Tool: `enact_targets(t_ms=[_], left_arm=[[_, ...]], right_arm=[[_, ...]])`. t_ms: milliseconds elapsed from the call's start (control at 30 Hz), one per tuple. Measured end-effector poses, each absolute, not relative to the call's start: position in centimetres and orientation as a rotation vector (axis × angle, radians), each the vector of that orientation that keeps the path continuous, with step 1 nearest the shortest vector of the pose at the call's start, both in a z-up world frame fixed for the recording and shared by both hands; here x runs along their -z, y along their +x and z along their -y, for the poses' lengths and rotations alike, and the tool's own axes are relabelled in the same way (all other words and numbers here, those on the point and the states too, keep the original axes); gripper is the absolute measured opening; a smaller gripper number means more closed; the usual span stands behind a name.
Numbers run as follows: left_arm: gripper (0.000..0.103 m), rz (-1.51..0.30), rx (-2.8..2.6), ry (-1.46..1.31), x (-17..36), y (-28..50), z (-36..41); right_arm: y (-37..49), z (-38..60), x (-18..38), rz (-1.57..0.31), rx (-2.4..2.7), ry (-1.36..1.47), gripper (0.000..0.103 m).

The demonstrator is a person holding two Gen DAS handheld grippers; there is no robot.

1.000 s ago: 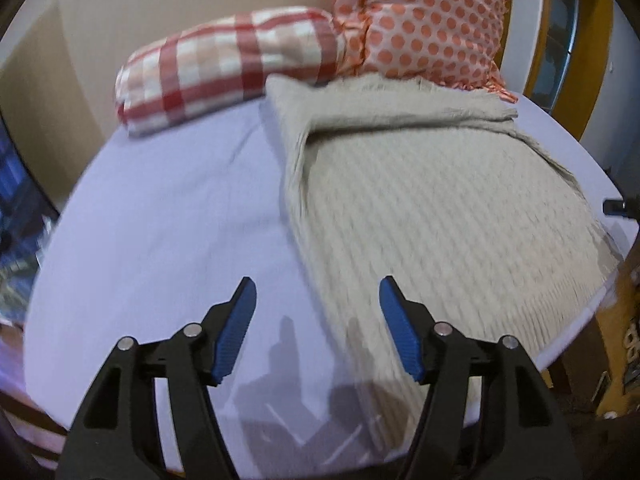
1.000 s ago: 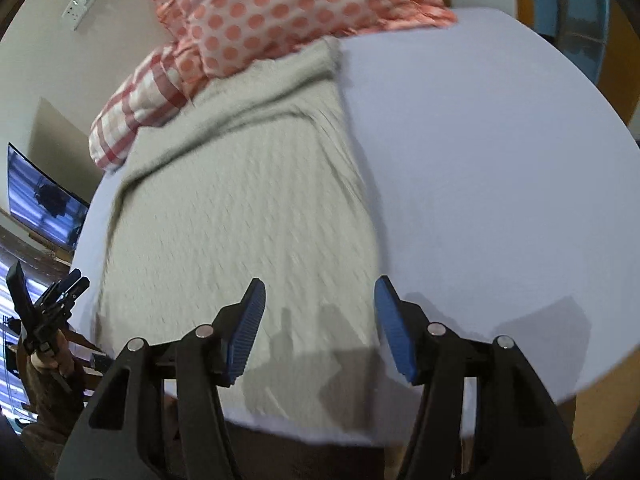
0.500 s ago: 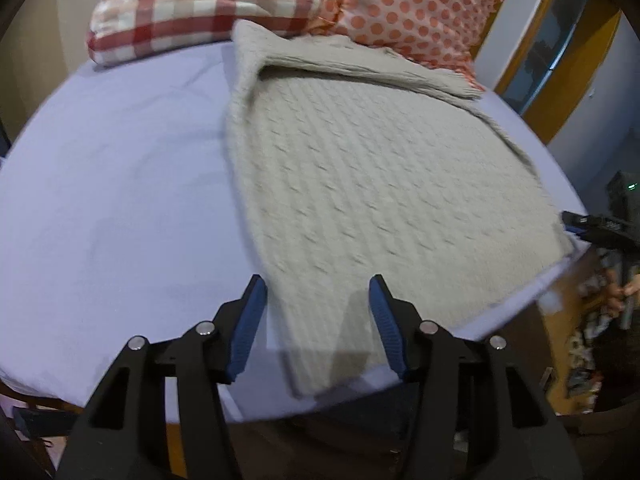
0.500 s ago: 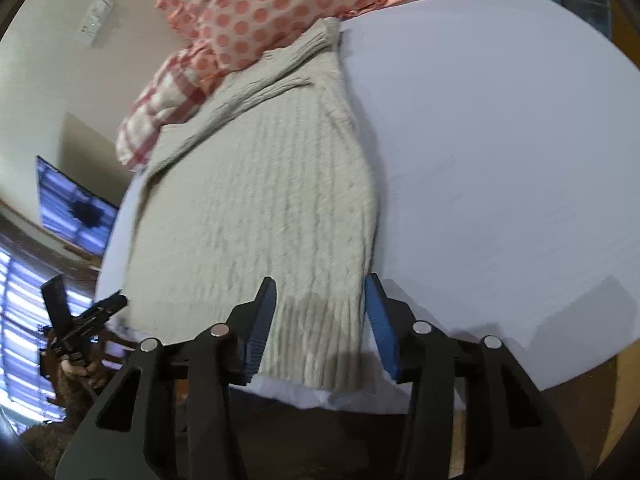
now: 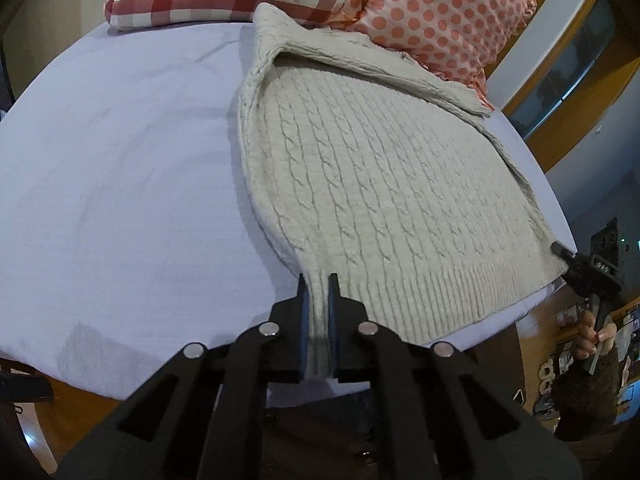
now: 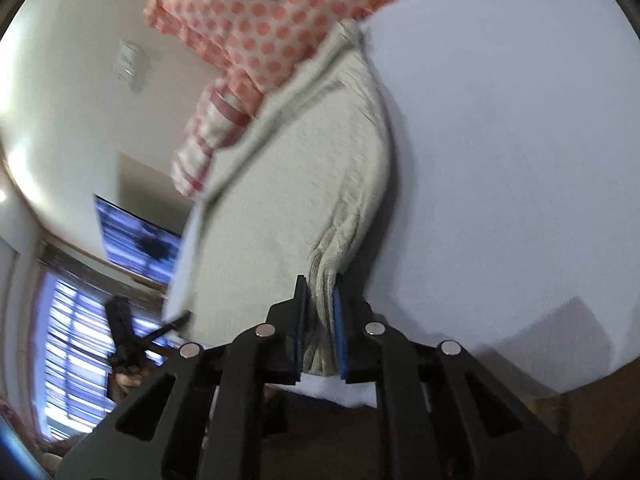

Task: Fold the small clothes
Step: 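Lift the hem with the left tool and fold it toward the collar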

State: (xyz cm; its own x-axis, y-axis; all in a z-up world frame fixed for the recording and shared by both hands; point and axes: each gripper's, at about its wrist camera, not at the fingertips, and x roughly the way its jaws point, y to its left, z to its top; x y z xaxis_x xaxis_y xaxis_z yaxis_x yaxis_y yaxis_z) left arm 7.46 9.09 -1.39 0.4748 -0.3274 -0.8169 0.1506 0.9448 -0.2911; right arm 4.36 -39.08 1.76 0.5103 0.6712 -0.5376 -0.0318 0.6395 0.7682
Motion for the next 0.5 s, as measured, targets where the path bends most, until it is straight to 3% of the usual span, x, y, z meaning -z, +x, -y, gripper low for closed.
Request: enact_targets(t_ms=[300,500], left_arm=[[0.007,-0.886,0.332,-0.324,-4.3,11.2,-11.5],[0.007,-0.840,0.272,-0.384,-7.9,19.7,-12.1]], right_arm=[[7.6,40.3,-7.0,-0.694,-0.561,0.987,0.011],[16.5,39.7,-9.0,-0.600,-0.518,1.138,0.011]])
